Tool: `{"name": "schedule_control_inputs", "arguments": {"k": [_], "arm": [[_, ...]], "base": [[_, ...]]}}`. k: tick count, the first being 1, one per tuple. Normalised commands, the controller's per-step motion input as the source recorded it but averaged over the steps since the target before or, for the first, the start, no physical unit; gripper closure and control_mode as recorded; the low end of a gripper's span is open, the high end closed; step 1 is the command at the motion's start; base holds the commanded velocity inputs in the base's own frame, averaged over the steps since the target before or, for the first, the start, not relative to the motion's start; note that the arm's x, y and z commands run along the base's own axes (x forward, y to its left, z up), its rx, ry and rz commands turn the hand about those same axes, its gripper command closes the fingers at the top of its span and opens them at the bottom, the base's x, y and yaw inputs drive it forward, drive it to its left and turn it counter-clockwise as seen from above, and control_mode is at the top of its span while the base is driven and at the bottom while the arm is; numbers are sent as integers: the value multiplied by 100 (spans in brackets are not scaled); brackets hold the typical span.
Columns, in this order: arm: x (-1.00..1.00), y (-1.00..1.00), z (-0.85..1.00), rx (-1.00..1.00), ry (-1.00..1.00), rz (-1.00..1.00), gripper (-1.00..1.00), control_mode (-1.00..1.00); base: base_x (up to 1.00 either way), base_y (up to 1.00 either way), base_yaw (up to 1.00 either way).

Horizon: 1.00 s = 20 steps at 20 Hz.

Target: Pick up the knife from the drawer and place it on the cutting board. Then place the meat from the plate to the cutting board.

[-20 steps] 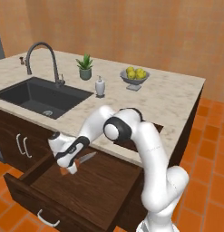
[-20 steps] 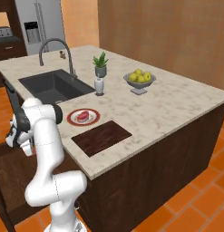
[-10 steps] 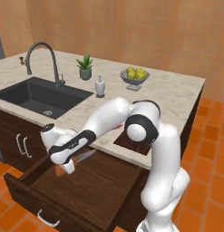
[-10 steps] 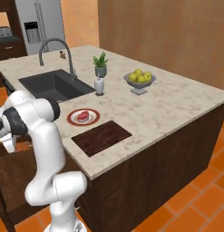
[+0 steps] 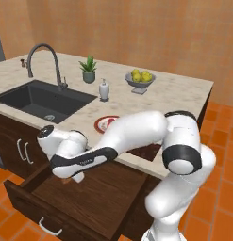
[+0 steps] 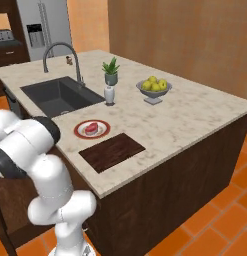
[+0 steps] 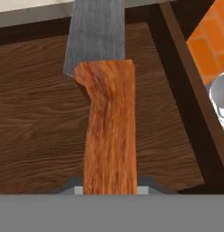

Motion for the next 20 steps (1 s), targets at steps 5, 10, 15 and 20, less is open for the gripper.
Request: {"name": "schedule_control_inputs", "arguments": {"k": [5, 10, 15, 20], "arm": [[10, -100, 88, 0, 0, -1, 100, -100], [44, -100, 26, 12, 12, -3, 100, -100], [30, -100, 4, 15, 0, 0, 100, -100], [30, -97, 22, 6, -6, 1, 100, -100]], "base": [[0, 0, 0], [0, 0, 0], [0, 0, 0], [0, 0, 0]]}}
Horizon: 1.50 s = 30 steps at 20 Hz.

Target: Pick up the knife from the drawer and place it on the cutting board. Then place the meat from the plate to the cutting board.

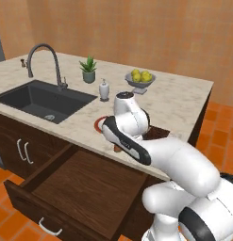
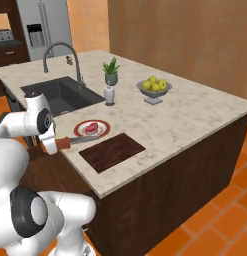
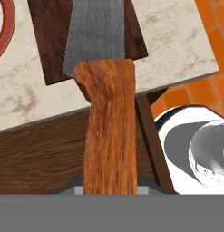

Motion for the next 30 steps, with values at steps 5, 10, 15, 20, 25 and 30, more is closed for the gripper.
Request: {"name": "schedule_control_inputs", "arguments": {"k": [5, 10, 15, 20, 25, 30], "arm": [[91, -99, -6, 1, 12, 0, 100, -100], [90, -84, -1, 0, 11, 1, 100, -100], [60, -11, -46, -3, 11, 8, 100, -100], [25, -3, -88, -6, 2, 7, 100, -100], [-4, -7, -50, -4, -1, 4, -100, -100], [-8, 0, 22, 0, -8, 1, -100, -100]], "base": [[0, 0, 0], [0, 0, 0], [0, 0, 0], [0, 0, 0], [0, 0, 0], [0, 0, 0]]}}
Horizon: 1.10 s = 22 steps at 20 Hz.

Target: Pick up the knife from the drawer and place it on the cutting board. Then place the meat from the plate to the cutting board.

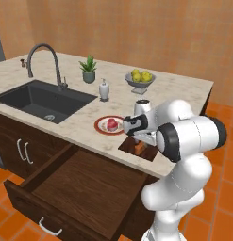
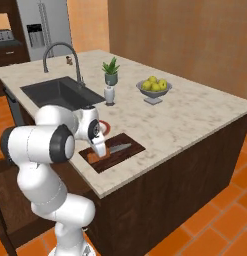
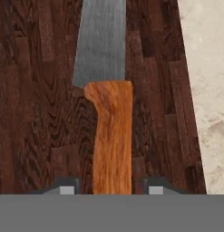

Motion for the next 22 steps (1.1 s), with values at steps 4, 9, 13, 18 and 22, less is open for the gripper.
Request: {"name": "schedule_control_inputs", "arguments": {"k": [4, 9, 13, 18, 22], "arm": [[62, 12, 94, 3, -1, 17, -100, -100], [100, 13, 78, 8, 0, 38, -100, -100], [97, 63, 2, 0, 0, 31, -100, -100], [58, 77, -44, -3, -1, 21, -100, -100], [51, 32, -62, -2, 0, 17, -100, -100]], "base": [[0, 0, 0], [0, 0, 0], [0, 0, 0], [0, 0, 0], [0, 0, 0]]}}
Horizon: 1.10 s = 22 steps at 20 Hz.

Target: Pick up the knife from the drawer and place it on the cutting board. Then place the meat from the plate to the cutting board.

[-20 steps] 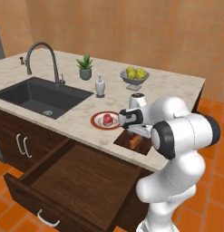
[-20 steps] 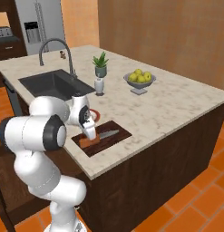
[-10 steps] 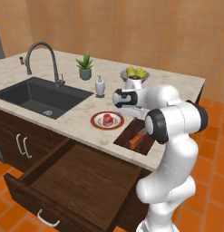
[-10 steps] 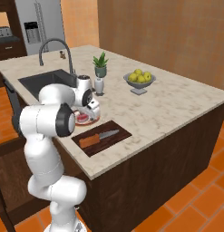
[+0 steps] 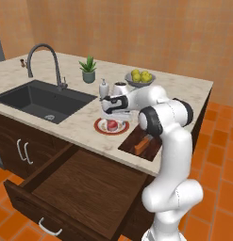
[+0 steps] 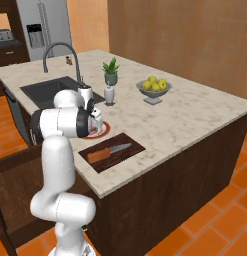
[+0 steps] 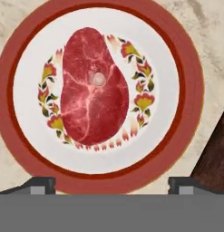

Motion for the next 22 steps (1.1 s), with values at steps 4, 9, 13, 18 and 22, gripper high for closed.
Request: {"name": "schedule_control_inputs", "arguments": {"k": [4, 9, 13, 18, 22], "arm": [[11, 0, -51, 0, 0, 9, -100, -100], [0, 0, -45, -1, 0, 6, -100, -100], [6, 0, -20, -3, -4, 5, -100, -100], [50, 2, 0, -4, -6, 1, -100, -100], [52, 2, -7, -1, 0, 1, -100, -100]], "base": [[0, 0, 0], [0, 0, 0], [0, 0, 0], [0, 0, 0], [0, 0, 0]]}}
